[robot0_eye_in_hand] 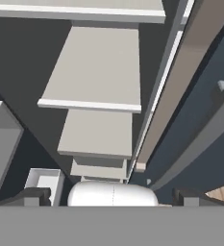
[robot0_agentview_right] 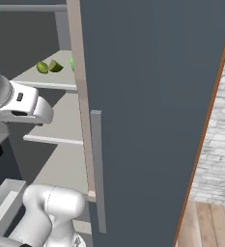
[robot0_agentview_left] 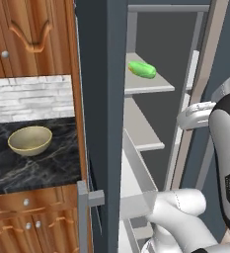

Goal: Take the mango, corn, and lemon wedge from the freezer and place them in the bowl on the counter.

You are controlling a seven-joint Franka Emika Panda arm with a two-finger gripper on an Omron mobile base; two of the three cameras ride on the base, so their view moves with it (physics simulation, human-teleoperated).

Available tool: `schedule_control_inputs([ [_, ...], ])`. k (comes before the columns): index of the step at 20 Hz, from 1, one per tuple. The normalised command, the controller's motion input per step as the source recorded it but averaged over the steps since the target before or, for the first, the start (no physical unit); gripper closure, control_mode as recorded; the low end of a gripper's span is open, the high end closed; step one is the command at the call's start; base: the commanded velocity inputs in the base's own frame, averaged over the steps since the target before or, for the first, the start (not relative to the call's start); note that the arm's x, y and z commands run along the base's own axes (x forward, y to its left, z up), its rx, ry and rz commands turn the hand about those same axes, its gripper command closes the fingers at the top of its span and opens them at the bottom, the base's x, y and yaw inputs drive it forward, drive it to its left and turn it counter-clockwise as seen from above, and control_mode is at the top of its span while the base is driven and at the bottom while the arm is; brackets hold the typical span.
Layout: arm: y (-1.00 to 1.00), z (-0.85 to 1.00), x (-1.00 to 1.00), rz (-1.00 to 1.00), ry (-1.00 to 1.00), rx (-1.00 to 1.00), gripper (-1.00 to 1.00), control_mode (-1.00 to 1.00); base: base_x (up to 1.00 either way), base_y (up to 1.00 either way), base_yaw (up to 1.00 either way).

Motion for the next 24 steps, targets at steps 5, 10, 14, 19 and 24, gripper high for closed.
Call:
schedule_control_inputs([
  [5, 0.00, 0.00, 0.00, 0.00, 0.00, 0.00, -1.00, 1.00, 0.20, 0.58, 0.00],
  [10, 0.00, 0.00, 0.00, 0.00, 0.00, 0.00, -1.00, 1.00, 0.16, 0.55, 0.00],
  [14, 0.00, 0.00, 0.00, 0.00, 0.00, 0.00, -1.00, 1.00, 0.36, 0.39, 0.00],
  [19, 0.00, 0.00, 0.00, 0.00, 0.00, 0.00, -1.00, 1.00, 0.70, 0.08, 0.00],
  [24, 0.00, 0.00, 0.00, 0.00, 0.00, 0.00, -1.00, 1.00, 0.88, 0.00, 0.00],
])
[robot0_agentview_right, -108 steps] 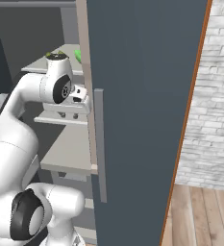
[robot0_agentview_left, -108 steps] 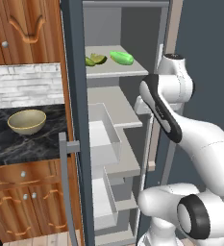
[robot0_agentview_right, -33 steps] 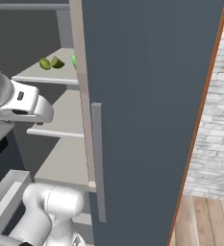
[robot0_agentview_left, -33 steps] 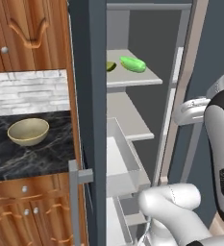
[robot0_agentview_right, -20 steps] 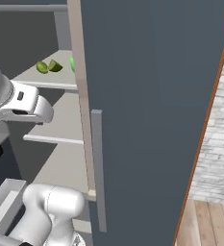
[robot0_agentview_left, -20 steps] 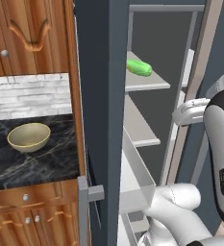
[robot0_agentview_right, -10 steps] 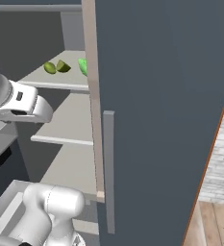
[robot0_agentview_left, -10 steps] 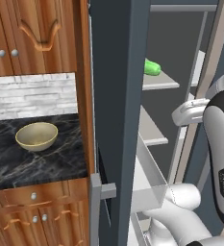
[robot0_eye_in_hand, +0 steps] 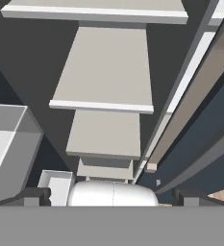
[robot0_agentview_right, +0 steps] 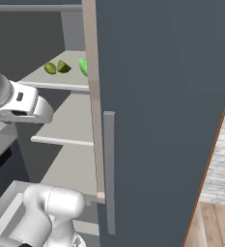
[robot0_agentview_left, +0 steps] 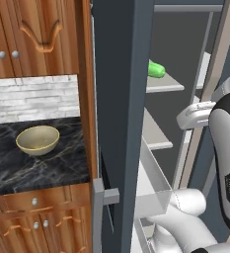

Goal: Take the mango, corn, and lemon wedge from the freezer and place them in the bowl on the counter.

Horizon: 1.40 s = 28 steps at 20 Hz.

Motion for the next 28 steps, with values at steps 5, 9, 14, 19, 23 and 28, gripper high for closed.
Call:
schedule_control_inputs([
  [5, 0.00, 0.00, 0.00, 0.00, 0.00, 0.00, -1.00, 1.00, 0.54, 0.00, -0.01],
  [9, 0.00, 0.00, 0.04, 0.00, 0.00, 0.00, -1.00, -1.00, 0.00, 0.00, 0.00],
  [14, 0.01, 0.20, 0.85, 0.00, 0.00, 0.00, -1.00, -1.00, 0.00, 0.00, 0.00],
  [19, 0.00, 0.12, 0.86, 0.00, -0.02, 0.00, -1.00, -1.00, 0.00, 0.00, 0.00],
  [23, 0.02, 0.00, 0.47, 0.00, -0.22, 0.00, -1.00, -1.00, 0.00, 0.00, 0.00],
  [28, 0.03, 0.00, 0.29, 0.00, -0.32, 0.00, -1.00, -1.00, 0.00, 0.00, 0.00],
])
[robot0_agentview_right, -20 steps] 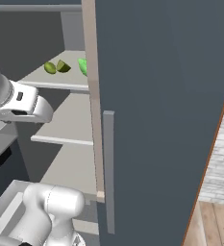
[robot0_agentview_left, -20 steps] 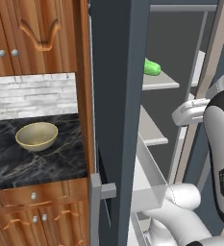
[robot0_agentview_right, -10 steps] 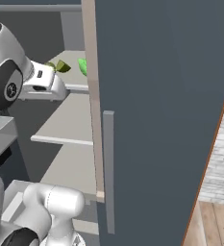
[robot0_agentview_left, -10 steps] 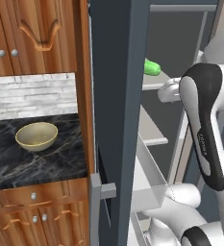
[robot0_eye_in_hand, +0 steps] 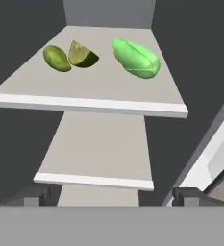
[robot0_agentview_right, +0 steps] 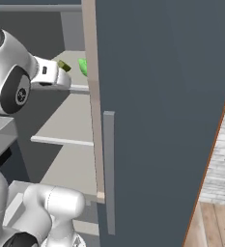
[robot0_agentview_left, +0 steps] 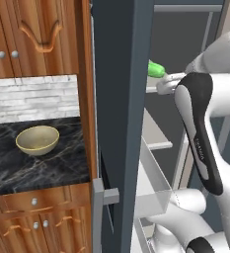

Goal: Take the mango, corn, and lemon wedge from the freezer and place them in the bowl on the counter.

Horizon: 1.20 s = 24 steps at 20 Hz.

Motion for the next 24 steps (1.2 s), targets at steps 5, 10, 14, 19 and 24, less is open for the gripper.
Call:
schedule_control_inputs([
  [5, 0.00, 0.15, 0.63, -0.01, -0.08, 0.03, -1.00, -1.00, 0.00, 0.00, 0.00],
  [10, -0.02, 0.28, 0.47, -0.01, 0.01, 0.00, -1.00, -1.00, 0.00, 0.00, 0.00],
  [14, -0.06, 0.19, 0.49, 0.00, 0.03, 0.00, -1.00, -1.00, 0.00, 0.00, 0.00],
  [19, -0.05, 0.03, 0.47, -0.02, 0.07, 0.00, -1.00, -1.00, 0.00, 0.00, 0.00],
  [24, -0.01, 0.00, 0.40, -0.06, 0.05, 0.00, -1.00, -1.00, 0.00, 0.00, 0.00],
])
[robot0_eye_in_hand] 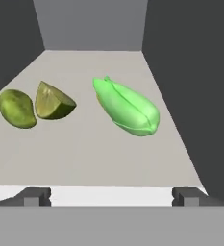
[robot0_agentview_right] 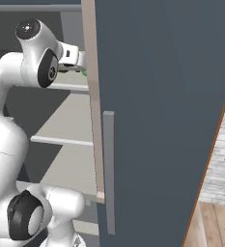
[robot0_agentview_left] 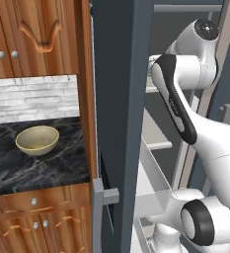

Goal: Take the mango, corn, and lemon wedge from the freezer and place them in the bowl on the counter.

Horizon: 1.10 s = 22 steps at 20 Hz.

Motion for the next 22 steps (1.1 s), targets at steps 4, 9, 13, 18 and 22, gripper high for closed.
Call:
schedule_control_inputs([
  [4, -0.06, -0.10, 0.30, -0.11, 0.01, 0.00, -1.00, -1.00, 0.00, 0.00, 0.00],
  [9, -0.12, -0.23, 0.17, -0.09, 0.01, 0.00, -1.00, -1.00, 0.00, 0.00, 0.00],
  [13, -0.26, -0.10, 0.15, -0.02, 0.08, 0.00, -1.00, -1.00, 0.00, 0.00, 0.00],
  [18, -0.25, -0.03, 0.14, 0.00, 0.07, 0.00, -1.00, -1.00, 0.00, 0.00, 0.00],
  [22, -0.20, -0.18, 0.27, 0.00, 0.01, 0.00, -1.00, -1.00, 0.00, 0.00, 0.00],
])
